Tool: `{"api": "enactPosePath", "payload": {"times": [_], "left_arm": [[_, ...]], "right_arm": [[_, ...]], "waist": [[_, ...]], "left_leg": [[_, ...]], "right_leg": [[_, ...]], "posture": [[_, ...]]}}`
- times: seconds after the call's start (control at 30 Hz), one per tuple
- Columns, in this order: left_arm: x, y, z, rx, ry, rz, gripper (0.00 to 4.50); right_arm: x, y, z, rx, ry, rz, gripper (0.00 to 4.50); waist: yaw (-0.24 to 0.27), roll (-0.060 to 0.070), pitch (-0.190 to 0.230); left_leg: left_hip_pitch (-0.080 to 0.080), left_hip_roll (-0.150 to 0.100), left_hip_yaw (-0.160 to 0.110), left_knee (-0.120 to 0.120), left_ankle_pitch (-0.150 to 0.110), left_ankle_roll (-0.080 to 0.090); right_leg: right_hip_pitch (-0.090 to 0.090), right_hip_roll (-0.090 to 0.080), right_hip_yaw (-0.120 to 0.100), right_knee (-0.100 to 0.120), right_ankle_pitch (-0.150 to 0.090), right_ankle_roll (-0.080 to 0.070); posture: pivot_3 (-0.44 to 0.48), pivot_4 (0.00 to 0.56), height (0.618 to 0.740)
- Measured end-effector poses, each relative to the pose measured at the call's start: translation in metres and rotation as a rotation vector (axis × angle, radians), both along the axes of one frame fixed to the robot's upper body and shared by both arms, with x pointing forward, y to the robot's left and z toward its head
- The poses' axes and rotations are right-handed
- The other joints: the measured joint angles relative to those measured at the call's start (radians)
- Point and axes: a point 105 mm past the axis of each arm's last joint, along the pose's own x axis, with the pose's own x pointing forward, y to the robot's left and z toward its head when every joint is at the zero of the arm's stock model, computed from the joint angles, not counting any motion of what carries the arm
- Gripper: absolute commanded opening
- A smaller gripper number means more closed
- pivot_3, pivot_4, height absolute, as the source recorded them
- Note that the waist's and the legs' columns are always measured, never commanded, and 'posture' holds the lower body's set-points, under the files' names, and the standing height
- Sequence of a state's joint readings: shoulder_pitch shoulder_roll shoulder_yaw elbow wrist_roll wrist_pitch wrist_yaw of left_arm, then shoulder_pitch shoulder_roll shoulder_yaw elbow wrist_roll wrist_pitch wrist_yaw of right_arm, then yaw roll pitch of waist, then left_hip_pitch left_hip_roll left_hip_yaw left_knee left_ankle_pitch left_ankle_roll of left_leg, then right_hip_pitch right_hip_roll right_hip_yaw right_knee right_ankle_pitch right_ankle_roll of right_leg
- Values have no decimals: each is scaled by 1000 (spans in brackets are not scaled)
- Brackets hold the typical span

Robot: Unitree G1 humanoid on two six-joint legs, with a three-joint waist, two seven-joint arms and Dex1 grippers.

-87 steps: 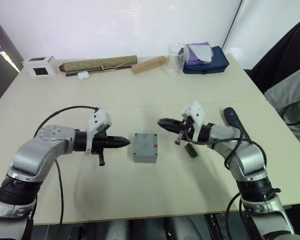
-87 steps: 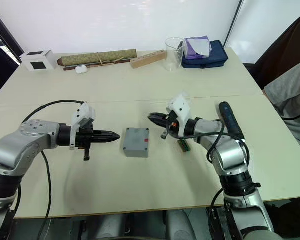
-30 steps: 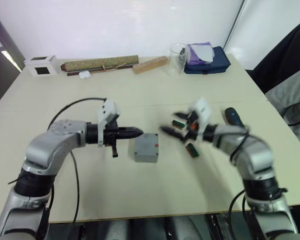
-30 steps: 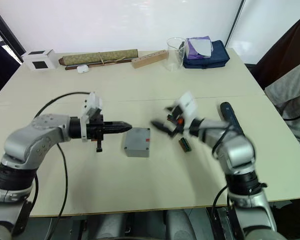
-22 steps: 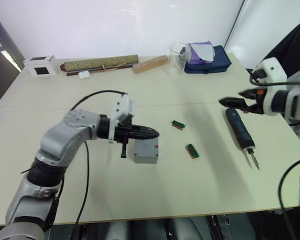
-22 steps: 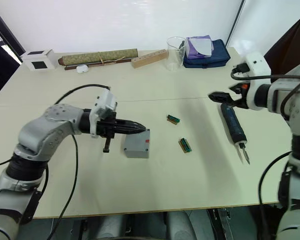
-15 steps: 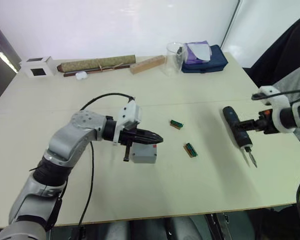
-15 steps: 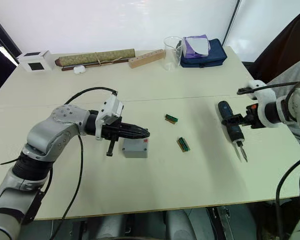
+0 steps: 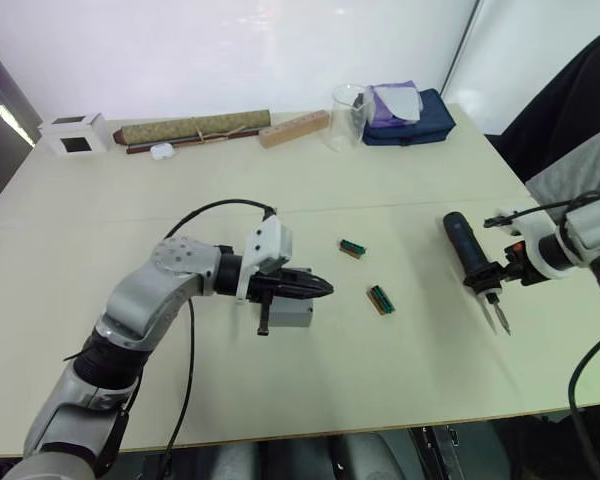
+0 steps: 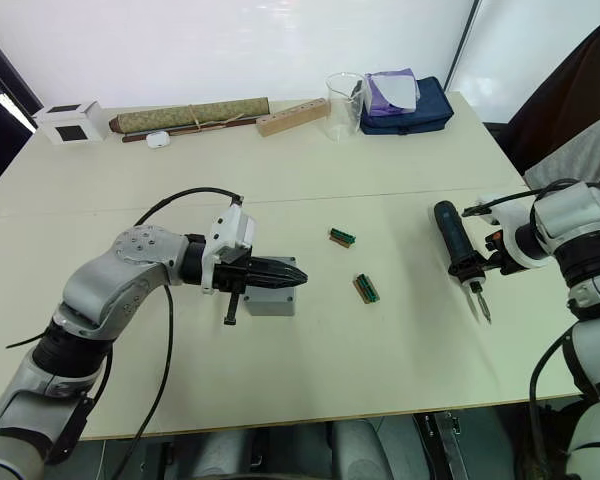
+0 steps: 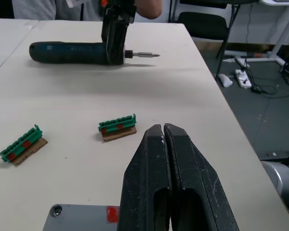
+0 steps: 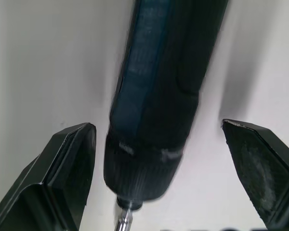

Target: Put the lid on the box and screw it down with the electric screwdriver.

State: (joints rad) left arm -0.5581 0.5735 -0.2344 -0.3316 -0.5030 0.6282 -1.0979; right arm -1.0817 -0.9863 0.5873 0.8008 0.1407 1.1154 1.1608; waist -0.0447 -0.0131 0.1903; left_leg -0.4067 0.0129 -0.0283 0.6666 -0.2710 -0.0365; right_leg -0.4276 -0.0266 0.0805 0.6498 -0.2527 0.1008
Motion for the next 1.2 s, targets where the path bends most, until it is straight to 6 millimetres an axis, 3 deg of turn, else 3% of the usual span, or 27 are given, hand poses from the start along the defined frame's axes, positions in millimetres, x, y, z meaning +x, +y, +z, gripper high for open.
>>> {"api": "enactPosePath", "payload": {"times": [0.1, 0.4, 0.67, 0.8, 0.97, 1.1, 1.13, 1.2], "left_arm": [[1, 2, -3, 0, 16, 29, 0], [-9, 3, -8, -11, 38, 86, 0], [-12, 4, -9, -19, 51, 124, 0], [-6, 10, -11, -13, 55, 154, 0], [7, 22, -13, -14, 66, 202, 0], [23, 40, -5, -15, 56, 269, 0], [26, 48, -2, -17, 52, 292, 0], [29, 54, -3, -14, 64, 308, 0]], "right_arm": [[4, 0, -1, -20, 27, 26, 4451], [2, -4, -10, -180, 167, 223, 2234], [4, -2, -14, -191, 193, 220, 2161], [13, 0, -12, -161, 117, 187, 2161], [46, 13, 28, -93, -175, 126, 2161], [66, 41, 92, 181, -465, 91, 2161], [69, 56, 119, 301, -588, 99, 2161], [67, 74, 144, 429, -721, 121, 2161]], "waist": [[0, 0, 0], [2, -3, -2], [1, -8, -5], [-3, -8, -4], [-24, 4, 2], [-28, 6, 4], [-27, 6, 4], [-23, 5, 3]], "left_leg": [[0, 0, 0, 0, 0, 0], [2, 0, -3, 1, 0, 0], [6, 0, -4, 0, 0, 0], [16, 0, -2, 0, 0, 0], [15, -1, 0, -2, 0, 0], [9, 0, 0, -4, 0, 0], [8, 0, -1, -5, 0, 0], [4, 0, -2, -5, 0, 0]], "right_leg": [[0, 0, 0, 0, 0, 0], [3, 0, -2, 0, 0, 0], [8, 0, -4, 0, 0, -1], [18, 0, -2, -2, 0, -1], [14, 0, 1, 0, 0, 0], [4, 1, 1, 4, -1, -1], [3, 1, 1, 4, -1, -2], [1, 1, 0, 4, -1, -2]], "posture": [[0, 150, 740], [0, 150, 740], [0, 150, 740], [0, 150, 740], [0, 150, 740], [0, 150, 740], [0, 150, 740], [0, 150, 740]]}}
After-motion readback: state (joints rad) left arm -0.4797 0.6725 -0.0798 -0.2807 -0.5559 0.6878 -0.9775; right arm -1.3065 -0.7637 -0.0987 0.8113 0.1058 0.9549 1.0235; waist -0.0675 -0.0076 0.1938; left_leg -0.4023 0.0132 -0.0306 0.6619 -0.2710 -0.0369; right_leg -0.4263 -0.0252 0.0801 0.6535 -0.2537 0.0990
